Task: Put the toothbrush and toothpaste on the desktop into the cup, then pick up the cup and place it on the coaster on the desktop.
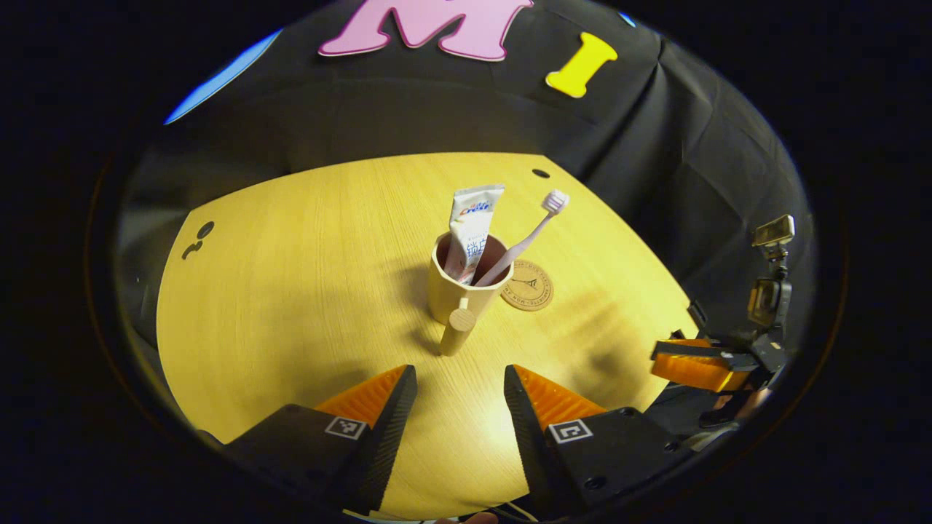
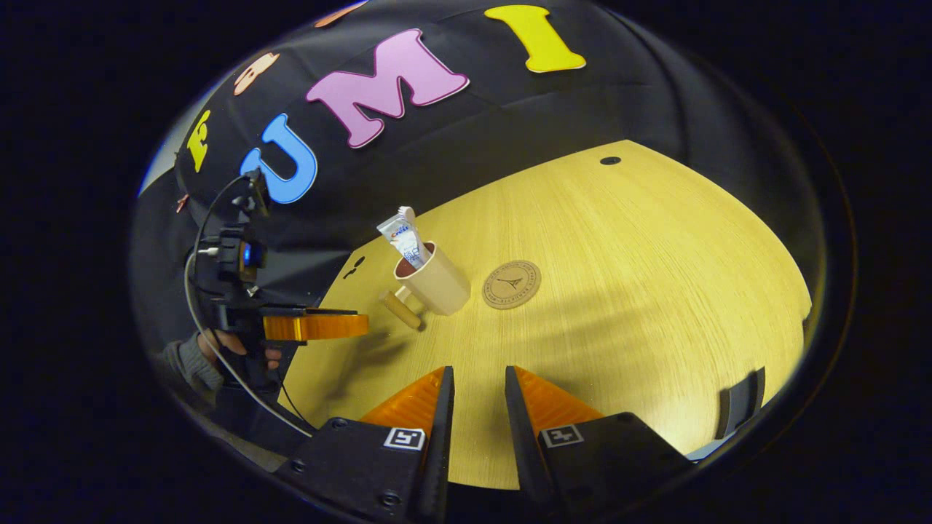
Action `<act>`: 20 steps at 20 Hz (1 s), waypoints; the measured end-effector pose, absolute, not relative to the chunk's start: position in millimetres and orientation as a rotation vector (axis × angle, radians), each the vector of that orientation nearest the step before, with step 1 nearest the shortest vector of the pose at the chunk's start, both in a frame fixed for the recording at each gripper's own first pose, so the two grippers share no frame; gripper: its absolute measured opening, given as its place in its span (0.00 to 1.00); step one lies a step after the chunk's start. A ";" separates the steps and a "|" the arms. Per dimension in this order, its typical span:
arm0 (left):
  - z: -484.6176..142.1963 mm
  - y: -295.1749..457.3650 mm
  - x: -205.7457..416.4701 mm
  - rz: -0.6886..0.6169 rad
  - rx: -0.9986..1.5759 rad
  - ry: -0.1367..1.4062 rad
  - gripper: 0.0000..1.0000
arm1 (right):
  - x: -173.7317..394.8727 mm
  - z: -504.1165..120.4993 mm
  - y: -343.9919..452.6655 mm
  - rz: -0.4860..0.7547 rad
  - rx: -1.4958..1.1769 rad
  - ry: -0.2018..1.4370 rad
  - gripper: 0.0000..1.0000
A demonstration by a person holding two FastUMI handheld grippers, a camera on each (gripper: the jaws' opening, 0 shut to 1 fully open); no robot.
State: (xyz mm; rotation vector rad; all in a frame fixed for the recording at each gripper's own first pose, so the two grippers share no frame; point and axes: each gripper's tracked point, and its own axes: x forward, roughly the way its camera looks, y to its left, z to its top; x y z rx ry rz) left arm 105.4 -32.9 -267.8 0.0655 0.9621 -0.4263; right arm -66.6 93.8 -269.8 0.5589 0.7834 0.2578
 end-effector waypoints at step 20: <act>-339.8 -58.5 177.8 -0.374 0.385 1.231 0.70 | -117.8 -273.8 -26.9 -0.001 0.698 0.730 0.43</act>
